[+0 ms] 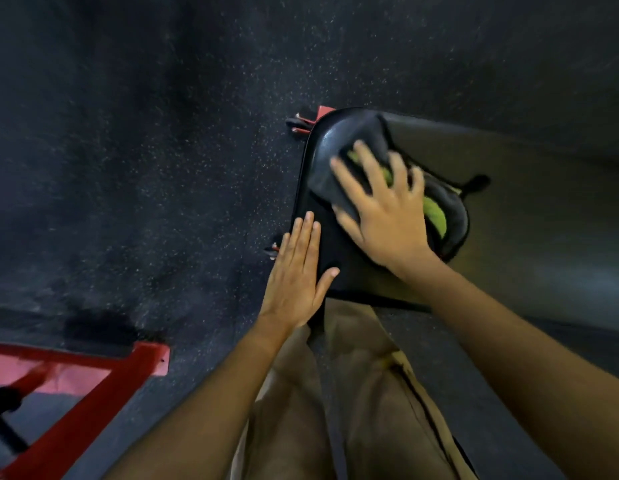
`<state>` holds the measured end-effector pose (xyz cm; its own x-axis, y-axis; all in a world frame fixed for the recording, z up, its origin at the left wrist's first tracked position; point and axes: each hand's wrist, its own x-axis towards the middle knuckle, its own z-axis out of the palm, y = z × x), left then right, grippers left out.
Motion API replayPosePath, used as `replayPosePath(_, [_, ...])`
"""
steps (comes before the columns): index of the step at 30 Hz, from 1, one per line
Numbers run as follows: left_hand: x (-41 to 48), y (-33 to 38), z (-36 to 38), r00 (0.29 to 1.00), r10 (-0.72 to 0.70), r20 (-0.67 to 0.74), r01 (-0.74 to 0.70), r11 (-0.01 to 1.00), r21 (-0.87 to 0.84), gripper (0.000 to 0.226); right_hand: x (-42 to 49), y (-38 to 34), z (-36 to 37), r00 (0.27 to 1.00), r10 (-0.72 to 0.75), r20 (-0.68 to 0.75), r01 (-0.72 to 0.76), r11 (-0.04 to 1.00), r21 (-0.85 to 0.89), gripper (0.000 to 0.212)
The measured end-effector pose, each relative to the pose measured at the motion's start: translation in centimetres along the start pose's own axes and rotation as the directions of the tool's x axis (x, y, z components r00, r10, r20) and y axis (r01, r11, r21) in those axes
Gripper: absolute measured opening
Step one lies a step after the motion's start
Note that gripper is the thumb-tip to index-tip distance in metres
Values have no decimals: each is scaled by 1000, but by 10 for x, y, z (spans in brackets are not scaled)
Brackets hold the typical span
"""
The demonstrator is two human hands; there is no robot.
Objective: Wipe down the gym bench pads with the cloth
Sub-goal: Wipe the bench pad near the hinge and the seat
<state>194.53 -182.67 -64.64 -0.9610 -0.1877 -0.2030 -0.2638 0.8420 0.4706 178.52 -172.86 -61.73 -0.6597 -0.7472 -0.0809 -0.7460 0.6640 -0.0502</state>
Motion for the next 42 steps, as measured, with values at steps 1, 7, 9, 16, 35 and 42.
replayPosePath(1, [-4, -1, 0, 1000, 2, 5, -2, 1000, -1, 67, -23, 4, 1, 997, -76, 7, 76, 997, 4, 60])
replayPosePath(7, [-17, -2, 0, 1000, -3, 20, 4, 1000, -19, 69, -32, 37, -4, 816, 578, -3, -576, 814, 79, 60])
replayPosePath(9, [-17, -1, -1, 1000, 4, 21, -4, 1000, -19, 69, 3, 18, -5, 642, 767, 21, -765, 638, 84, 63])
replayPosePath(16, [-17, 3, -8, 999, -9, 47, 12, 998, -61, 72, -101, -11, 5, 986, 163, -36, -162, 987, 17, 57])
replayPosePath(35, [27, 49, 3, 975, 211, 71, -212, 977, 16, 60, -107, 120, -2, 483, 875, -7, -872, 482, 81, 64])
replayPosePath(42, [70, 101, 22, 989, 144, 32, -145, 989, 12, 60, -121, 118, -2, 977, 211, -35, -209, 977, 46, 63])
